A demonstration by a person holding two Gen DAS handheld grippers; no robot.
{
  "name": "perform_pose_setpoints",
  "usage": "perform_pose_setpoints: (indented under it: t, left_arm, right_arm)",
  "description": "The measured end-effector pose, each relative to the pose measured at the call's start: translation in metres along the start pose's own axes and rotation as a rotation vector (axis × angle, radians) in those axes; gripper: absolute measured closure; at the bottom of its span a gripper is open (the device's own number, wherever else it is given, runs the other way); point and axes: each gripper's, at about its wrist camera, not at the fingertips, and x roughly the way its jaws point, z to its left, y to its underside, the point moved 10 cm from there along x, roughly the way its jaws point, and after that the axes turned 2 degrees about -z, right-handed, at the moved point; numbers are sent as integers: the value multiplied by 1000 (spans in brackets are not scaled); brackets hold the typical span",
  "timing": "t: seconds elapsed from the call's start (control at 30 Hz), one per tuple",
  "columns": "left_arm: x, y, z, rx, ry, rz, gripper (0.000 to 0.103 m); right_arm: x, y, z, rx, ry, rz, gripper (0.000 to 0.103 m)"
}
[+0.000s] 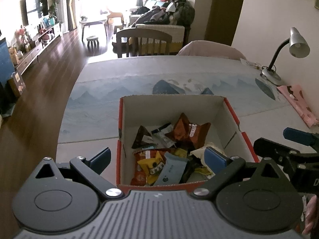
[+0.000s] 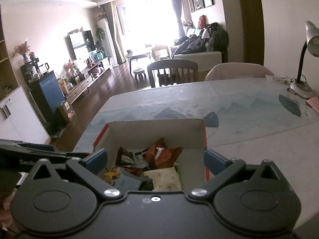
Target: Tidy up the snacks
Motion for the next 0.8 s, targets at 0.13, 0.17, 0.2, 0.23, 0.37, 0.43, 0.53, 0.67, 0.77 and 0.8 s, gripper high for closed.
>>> perform_pose_setpoints:
  t: [0.13, 0.17, 0.2, 0.23, 0.37, 0.43, 0.53, 0.67, 0.77, 0.8]
  left_arm:
    - [1, 4, 0, -6, 9, 16, 3]
    - [1, 5, 0, -4, 12, 19, 3]
    - [1, 6, 0, -3, 12, 21, 3]
    - [1, 7, -1, -1, 14, 22, 3]
    - [-2, 7, -1, 2, 18, 14, 3]
    - [-4, 7, -1, 2, 19, 5, 3]
    - [-9, 6, -1, 2, 21, -11, 3]
    - [-13, 5, -1, 8, 11, -24, 3]
    - [-17, 5, -2, 12, 9, -30, 3]
    - [-18, 5, -2, 13, 9, -32, 3]
  right_arm:
    - [1, 2, 0, 14, 3, 9, 0]
    - [1, 2, -1, 26, 7, 9, 0]
    - [0, 3, -3, 33, 13, 10, 0]
    - [0, 3, -4, 39, 20, 8, 0]
    - [-2, 2, -7, 58, 38, -5, 0]
    - [-2, 3, -7, 57, 39, -5, 0]
    - [-3, 4, -4, 50, 40, 0, 0]
    - [-4, 4, -2, 42, 33, 2, 0]
    - [-4, 5, -2, 45, 38, 8, 0]
    - [-5, 6, -3, 47, 39, 11, 0]
